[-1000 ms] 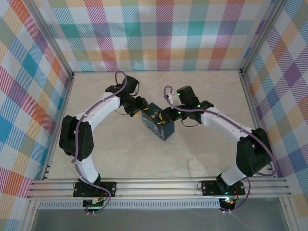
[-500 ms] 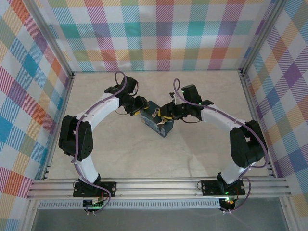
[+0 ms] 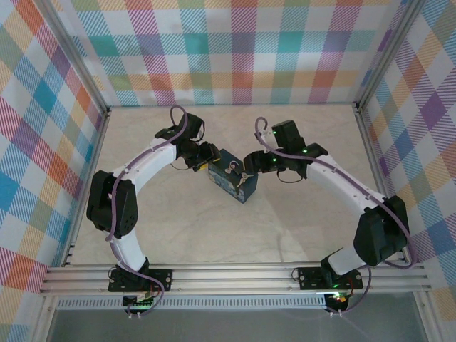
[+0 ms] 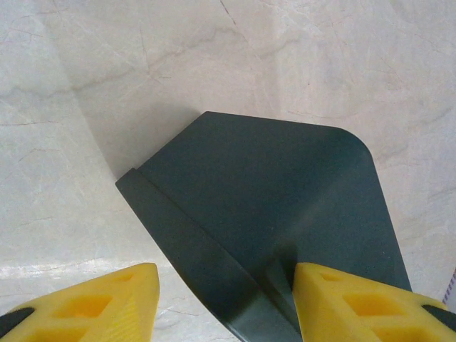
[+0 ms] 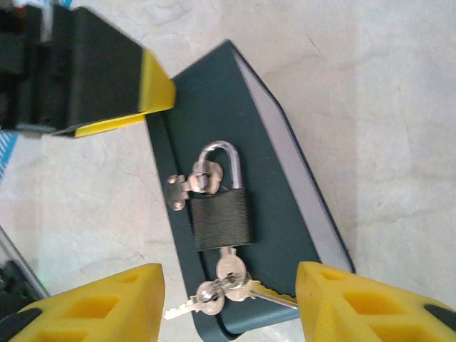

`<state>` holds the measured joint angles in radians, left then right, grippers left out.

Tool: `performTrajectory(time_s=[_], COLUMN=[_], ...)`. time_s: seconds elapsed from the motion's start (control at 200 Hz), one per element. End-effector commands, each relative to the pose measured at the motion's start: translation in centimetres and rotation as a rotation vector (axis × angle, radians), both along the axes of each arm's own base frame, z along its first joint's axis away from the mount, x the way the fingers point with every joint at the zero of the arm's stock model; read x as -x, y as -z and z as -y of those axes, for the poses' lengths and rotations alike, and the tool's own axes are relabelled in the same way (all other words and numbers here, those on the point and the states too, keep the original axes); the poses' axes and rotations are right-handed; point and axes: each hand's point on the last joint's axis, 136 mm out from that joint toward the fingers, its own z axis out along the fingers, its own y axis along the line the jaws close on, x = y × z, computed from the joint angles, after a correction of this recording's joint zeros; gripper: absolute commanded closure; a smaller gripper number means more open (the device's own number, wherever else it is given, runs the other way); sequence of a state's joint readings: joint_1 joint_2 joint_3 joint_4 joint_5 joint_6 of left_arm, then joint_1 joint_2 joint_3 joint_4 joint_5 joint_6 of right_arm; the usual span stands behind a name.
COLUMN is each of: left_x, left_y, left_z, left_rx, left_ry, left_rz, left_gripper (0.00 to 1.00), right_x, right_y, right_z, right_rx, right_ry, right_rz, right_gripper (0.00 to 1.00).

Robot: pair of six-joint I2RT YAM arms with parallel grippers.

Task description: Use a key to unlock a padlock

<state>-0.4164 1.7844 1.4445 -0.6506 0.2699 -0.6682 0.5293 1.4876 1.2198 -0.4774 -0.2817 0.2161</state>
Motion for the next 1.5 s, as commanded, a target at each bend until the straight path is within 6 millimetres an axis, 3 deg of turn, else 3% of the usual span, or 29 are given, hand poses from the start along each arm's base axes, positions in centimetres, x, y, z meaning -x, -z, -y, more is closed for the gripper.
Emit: performTrajectory(time_s=[0.0,0.18,0.39,0.79,0.89,0.95,1.07,1.15,1.335,1.495], left_x=[0.9,0.9,0.9,1.1,1.1,1.2,1.3,1.5,1.8,2.0], left_y=[1.7,1.7,1.4,1.5,1.4,1.3,1.4,1.5,1.3,1.3], left_z=[-0.8,-0.8,-0.7,-0.8,-0.8,-0.8,-1.0,-1.1,-1.3,-1.1], left_rx=[-0.039,-0.037,-0.028,-0.025,-0.023,-0.028,-0.037,-0.039,-0.039,-0.023], left_ry=[-0.011,-0.011,-0.012,-0.012,-0.01,-0.007,-0.004,-0.005,-0.006,-0.007], left_rz=[-0.066,-0.07,-0.065,-0.068,-0.066,-0.065,-0.067,-0.069,-0.066,-0.073], left_gripper=[0.48,0.49,0.49,0.49,0.49,0.49,0.49,0.5,0.5,0.5], right_x=[0.4,0.0,-1.5,-0.7,-0.7,-0.8,-0.7,-0.5,-0.1,0.0], right_y=[-0.3,1.2,2.5,5.3,5.7,5.8,4.9,3.5,1.0,0.3], right_z=[-1.3,-3.1,-3.1,-3.6,-3.4,-3.3,-3.3,-3.4,-3.7,-5.1], right_rx=[0.131,0.229,0.315,0.365,0.382,0.392,0.362,0.252,-0.007,-0.169], right_ry=[-0.129,-0.218,-0.203,-0.275,-0.278,-0.274,-0.258,-0.23,-0.185,-0.173], right_rz=[0.136,0.187,0.217,0.188,0.186,0.184,0.182,0.141,0.049,-0.048], right_gripper=[0.49,0.49,0.48,0.49,0.54,0.63,0.77,0.81,0.83,0.83])
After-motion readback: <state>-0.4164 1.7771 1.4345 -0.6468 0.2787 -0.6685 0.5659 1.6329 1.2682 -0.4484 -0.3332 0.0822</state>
